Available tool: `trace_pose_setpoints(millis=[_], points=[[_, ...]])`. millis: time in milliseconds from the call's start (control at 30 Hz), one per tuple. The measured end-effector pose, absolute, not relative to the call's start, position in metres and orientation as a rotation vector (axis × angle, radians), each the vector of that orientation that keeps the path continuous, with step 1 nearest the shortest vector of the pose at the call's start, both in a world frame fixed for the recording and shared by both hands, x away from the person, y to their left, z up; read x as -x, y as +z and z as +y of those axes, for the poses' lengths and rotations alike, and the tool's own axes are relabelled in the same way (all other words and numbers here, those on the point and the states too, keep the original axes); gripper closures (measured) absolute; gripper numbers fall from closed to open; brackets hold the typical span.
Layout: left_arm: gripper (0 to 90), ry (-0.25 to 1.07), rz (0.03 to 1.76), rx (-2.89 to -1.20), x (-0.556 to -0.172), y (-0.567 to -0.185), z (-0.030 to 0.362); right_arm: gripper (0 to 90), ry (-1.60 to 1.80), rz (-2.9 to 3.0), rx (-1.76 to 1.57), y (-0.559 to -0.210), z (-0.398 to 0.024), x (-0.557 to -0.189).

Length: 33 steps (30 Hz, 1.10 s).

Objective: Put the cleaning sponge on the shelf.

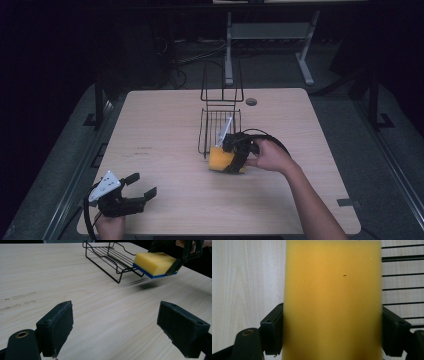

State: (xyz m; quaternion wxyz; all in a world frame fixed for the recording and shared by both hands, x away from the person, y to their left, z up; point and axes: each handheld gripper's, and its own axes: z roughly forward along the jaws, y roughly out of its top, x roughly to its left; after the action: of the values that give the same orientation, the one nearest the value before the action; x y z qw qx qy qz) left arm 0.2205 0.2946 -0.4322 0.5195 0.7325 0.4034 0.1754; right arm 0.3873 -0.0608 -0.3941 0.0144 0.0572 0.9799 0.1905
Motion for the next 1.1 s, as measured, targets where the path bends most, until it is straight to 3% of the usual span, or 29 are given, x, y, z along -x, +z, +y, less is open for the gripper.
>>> trace_pose_setpoints(millis=[1100], points=[[12.8,0.421,0.967,-1.748,-0.221,-0.432,0.296,21.6,0.556,3.073,-0.2,-0.393,-0.049,-0.426]])
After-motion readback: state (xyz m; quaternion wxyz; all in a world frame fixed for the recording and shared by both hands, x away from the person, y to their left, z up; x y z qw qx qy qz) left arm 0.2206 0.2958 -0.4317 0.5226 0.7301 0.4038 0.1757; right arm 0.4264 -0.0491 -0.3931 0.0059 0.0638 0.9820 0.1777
